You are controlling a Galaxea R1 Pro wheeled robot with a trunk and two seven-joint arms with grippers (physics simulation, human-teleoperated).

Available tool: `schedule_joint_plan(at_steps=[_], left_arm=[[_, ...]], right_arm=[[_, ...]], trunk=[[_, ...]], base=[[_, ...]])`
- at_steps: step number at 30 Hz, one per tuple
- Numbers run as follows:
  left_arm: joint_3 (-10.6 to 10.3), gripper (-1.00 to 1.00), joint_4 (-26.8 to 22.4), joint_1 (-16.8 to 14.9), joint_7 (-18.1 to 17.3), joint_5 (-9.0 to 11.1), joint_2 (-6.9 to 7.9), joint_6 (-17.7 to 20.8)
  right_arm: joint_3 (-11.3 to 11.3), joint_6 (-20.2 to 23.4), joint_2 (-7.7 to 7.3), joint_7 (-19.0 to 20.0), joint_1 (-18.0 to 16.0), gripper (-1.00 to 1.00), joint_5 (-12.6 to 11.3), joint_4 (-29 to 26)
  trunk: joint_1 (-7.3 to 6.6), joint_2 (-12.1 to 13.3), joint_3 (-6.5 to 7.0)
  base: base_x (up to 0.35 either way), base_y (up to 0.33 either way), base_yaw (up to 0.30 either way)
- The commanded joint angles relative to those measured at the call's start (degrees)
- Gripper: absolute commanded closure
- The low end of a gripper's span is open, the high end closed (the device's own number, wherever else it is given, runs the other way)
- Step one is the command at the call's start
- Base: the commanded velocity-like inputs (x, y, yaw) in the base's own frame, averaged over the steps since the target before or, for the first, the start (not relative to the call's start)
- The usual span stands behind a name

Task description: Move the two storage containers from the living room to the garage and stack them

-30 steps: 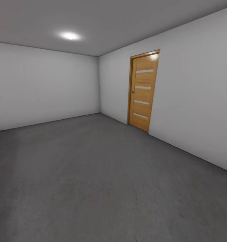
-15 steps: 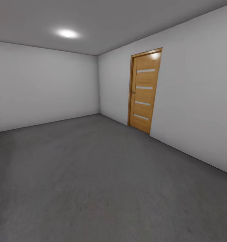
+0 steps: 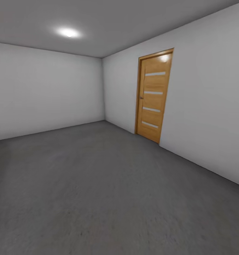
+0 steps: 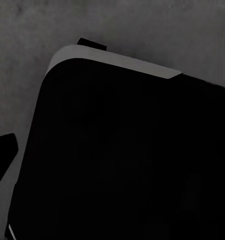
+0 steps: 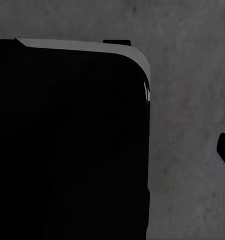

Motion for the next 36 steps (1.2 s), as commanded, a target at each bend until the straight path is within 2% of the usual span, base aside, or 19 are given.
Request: schedule_joint_plan(at_steps=[1,36], left_arm=[[0.3,-1.0,0.0,0.0,0.0,0.0,-0.02,-0.2],[0.2,-1.0,0.0,0.0,0.0,0.0,0.07,-0.2]], right_arm=[[-0.1,-0.2,0.0,0.0,0.0,-1.0,0.1,0.0],[-0.1,-0.1,-0.03,0.0,0.0,-1.0,0.0,0.0]], trunk=[[0.03,0.0,-0.05],[0.03,0.0,-0.05]], base=[[0.325,0.0,0.0],[0.325,0.0,0.0]])
